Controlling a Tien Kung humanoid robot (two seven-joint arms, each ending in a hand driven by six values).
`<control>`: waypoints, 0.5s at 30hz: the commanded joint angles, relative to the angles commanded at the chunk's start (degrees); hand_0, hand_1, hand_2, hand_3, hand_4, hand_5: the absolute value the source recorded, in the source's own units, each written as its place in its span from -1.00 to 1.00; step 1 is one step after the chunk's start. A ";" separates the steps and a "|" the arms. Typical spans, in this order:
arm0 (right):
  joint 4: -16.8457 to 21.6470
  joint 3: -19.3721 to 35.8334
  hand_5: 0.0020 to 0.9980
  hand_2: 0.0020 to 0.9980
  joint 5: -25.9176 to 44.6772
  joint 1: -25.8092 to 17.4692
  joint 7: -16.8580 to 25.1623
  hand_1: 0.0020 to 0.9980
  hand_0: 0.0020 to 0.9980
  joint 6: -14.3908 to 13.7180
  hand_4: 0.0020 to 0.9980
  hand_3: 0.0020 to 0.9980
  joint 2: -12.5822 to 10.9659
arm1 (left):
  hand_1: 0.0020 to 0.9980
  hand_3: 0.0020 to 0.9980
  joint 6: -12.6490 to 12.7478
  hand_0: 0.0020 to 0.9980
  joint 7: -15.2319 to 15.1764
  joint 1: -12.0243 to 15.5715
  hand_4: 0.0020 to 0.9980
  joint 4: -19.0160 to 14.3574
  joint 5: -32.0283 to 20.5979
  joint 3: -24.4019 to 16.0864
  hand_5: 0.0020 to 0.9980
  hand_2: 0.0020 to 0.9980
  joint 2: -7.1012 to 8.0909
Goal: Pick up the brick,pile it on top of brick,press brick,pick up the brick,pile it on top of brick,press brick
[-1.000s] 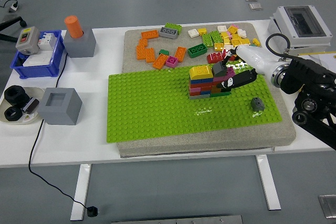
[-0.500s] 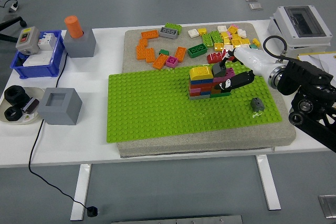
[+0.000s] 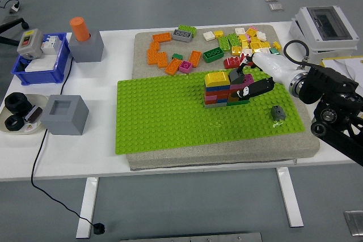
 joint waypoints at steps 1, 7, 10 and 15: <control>-0.02 -0.01 -0.13 0.70 0.02 0.00 0.02 0.58 0.42 -0.01 1.00 0.27 0.00 | 0.17 0.15 0.00 0.26 0.00 0.02 0.13 0.00 -0.03 0.02 -0.40 0.10 -0.01; 0.07 0.19 -0.13 0.69 0.13 0.06 0.16 0.57 0.42 -0.14 1.00 0.27 -0.11 | 0.17 0.15 0.01 0.26 0.02 0.12 0.13 0.00 -0.13 0.11 -0.40 0.10 -0.01; 0.27 0.51 -0.13 0.69 0.27 0.19 0.31 0.57 0.42 -0.29 0.99 0.25 -0.25 | 0.17 0.15 0.01 0.26 0.03 0.15 0.13 0.00 -0.12 0.09 -0.40 0.10 0.02; 0.64 1.22 -0.13 0.68 0.58 0.62 0.52 0.57 0.41 -0.48 0.99 0.23 -0.57 | 0.17 0.15 0.01 0.26 0.04 0.08 0.13 0.00 -0.07 0.05 -0.40 0.10 0.06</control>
